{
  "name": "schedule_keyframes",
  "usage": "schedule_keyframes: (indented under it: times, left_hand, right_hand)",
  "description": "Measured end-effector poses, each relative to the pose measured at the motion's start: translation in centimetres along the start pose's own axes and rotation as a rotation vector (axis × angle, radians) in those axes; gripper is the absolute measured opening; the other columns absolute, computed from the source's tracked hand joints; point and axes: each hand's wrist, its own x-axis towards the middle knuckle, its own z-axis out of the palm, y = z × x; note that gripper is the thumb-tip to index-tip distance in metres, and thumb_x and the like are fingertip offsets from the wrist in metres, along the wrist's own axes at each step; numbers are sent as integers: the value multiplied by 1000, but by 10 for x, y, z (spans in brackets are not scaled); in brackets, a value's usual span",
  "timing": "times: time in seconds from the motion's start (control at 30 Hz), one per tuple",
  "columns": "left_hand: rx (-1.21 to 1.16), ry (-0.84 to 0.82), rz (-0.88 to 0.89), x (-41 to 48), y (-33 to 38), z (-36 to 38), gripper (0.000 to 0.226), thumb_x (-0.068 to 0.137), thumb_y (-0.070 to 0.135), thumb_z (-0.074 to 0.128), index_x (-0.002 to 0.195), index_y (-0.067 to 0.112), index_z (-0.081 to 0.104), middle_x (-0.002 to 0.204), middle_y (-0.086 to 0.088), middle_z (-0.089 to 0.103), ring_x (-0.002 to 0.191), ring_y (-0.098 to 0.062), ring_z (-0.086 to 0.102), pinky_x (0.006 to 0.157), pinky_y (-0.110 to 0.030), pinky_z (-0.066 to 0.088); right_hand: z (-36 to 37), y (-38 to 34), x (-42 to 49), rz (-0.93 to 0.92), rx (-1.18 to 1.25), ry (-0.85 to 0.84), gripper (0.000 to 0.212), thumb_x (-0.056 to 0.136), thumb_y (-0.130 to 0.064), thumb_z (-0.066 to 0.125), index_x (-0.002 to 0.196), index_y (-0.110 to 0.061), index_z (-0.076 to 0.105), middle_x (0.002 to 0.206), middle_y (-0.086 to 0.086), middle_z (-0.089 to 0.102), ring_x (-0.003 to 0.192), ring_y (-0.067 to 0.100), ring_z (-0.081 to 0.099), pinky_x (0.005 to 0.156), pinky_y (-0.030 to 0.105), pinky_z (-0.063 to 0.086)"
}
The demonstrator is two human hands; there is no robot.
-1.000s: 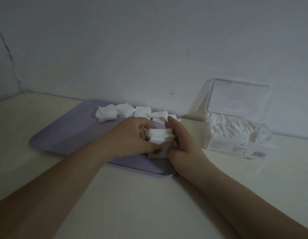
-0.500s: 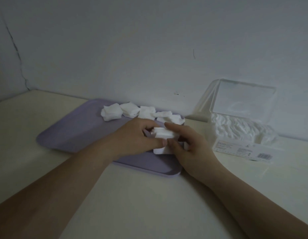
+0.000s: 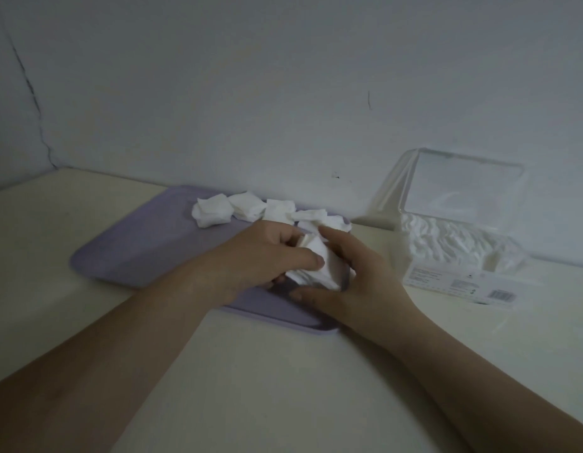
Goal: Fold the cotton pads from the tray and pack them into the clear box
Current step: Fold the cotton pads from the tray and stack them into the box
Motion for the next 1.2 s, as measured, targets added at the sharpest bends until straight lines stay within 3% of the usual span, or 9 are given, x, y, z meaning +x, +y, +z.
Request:
schedule_keyframes:
  times: [0.07, 0.2, 0.33, 0.5, 0.77, 0.9, 0.97, 1.1, 1.2]
  left_hand:
    - [-28, -7, 7, 0, 0, 1, 10, 87, 29, 77, 91, 20, 74, 66, 5, 62, 57, -11, 51, 49, -22, 35]
    - [-208, 0, 12, 4, -4, -1, 31, 83, 50, 73, 92, 21, 77, 73, -4, 66, 64, -17, 56, 50, -26, 35]
    - [-270, -30, 21, 3, -4, 1, 36, 87, 50, 72, 97, 16, 78, 76, -4, 68, 68, -17, 58, 53, -30, 39]
    - [-148, -5, 20, 1, -6, 3, 16, 91, 29, 75, 102, 18, 78, 87, -9, 77, 69, -19, 61, 55, -29, 43]
    - [-149, -2, 57, 1, -4, 3, 16, 91, 26, 76, 105, 20, 77, 85, -5, 78, 64, -15, 65, 51, -27, 44]
    - [-184, -21, 52, 3, -6, 2, 28, 88, 45, 75, 103, 22, 79, 88, -5, 74, 77, -18, 65, 63, -35, 50]
    - [-193, -36, 53, 3, -8, 2, 24, 91, 40, 75, 103, 20, 79, 95, -9, 76, 82, -18, 67, 69, -37, 53]
    - [-187, 6, 73, 4, -11, 3, 11, 92, 16, 75, 102, 17, 79, 98, -13, 80, 79, -20, 69, 63, -31, 52]
    - [-153, 78, 71, 4, -12, 1, 20, 86, 17, 80, 106, 20, 77, 97, -6, 81, 81, -18, 67, 58, -28, 50]
  right_hand:
    - [-3, 0, 2, 32, 72, 17, 80, 68, -42, 94, 139, -37, 56, 122, -29, 63, 111, -19, 57, 90, 0, 42]
    - [-3, 6, 5, 34, 219, 48, 43, 74, -32, 92, 113, -29, 74, 102, -13, 78, 94, 5, 72, 80, 26, 56]
    - [-1, 8, 6, 49, 173, 122, 49, 72, -37, 93, 114, -27, 69, 100, -12, 74, 86, 1, 68, 73, 16, 50]
    - [-1, 0, 1, 7, 161, 32, 59, 68, -38, 96, 118, -37, 66, 106, -17, 73, 96, 0, 69, 81, 17, 54]
    - [-4, 1, 5, -23, 154, 35, 51, 73, -33, 93, 119, -33, 72, 104, -17, 75, 95, 0, 69, 79, 15, 50]
    - [-2, 3, 4, -53, 118, 93, 51, 76, -33, 90, 122, -33, 71, 105, -20, 75, 96, -2, 68, 79, 11, 48]
    - [-1, 6, 4, -67, 67, 122, 49, 76, -39, 89, 121, -35, 70, 104, -21, 74, 94, -2, 67, 77, 11, 47]
    - [-5, 6, 4, 2, 157, 26, 51, 74, -38, 92, 119, -38, 70, 109, -20, 74, 102, -3, 68, 88, 17, 54]
    - [-5, 8, 7, 57, 340, 19, 46, 85, -26, 83, 128, -22, 69, 117, -10, 76, 112, 5, 70, 103, 36, 56]
